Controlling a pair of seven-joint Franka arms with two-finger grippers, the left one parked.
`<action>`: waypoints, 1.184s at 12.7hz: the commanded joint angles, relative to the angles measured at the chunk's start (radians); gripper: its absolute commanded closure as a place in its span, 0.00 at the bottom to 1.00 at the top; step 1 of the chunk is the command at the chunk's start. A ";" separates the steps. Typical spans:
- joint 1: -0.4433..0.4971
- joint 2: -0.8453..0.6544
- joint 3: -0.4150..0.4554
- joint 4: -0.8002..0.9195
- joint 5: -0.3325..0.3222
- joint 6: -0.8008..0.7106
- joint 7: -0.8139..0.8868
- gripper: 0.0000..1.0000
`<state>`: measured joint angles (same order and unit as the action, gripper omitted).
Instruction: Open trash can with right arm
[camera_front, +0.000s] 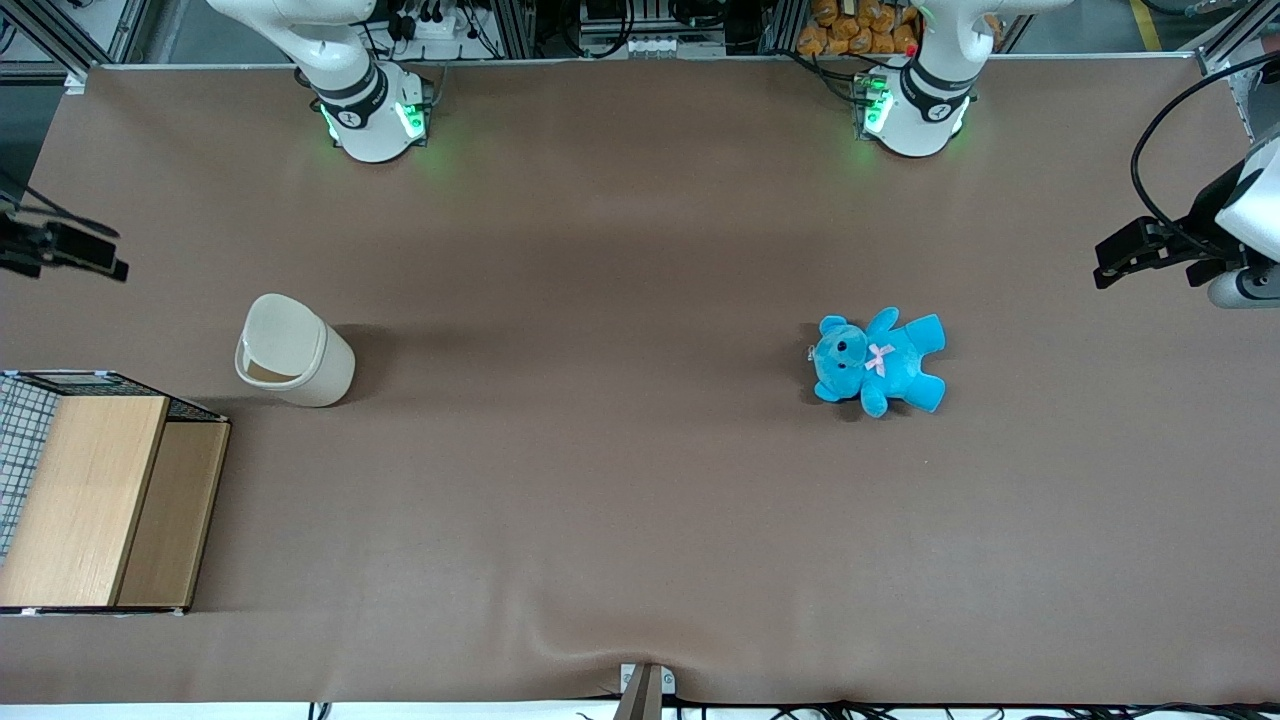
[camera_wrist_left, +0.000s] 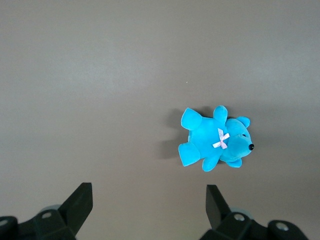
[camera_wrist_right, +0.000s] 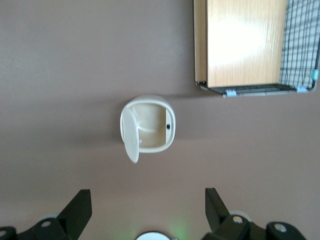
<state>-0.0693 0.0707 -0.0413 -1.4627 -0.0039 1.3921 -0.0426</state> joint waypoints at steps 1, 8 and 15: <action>0.000 -0.067 0.003 -0.011 -0.007 -0.031 0.032 0.00; 0.003 -0.080 0.004 -0.008 -0.002 -0.044 0.041 0.00; 0.003 -0.078 0.004 -0.008 -0.002 -0.041 0.043 0.00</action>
<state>-0.0693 -0.0005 -0.0396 -1.4645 -0.0036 1.3529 -0.0186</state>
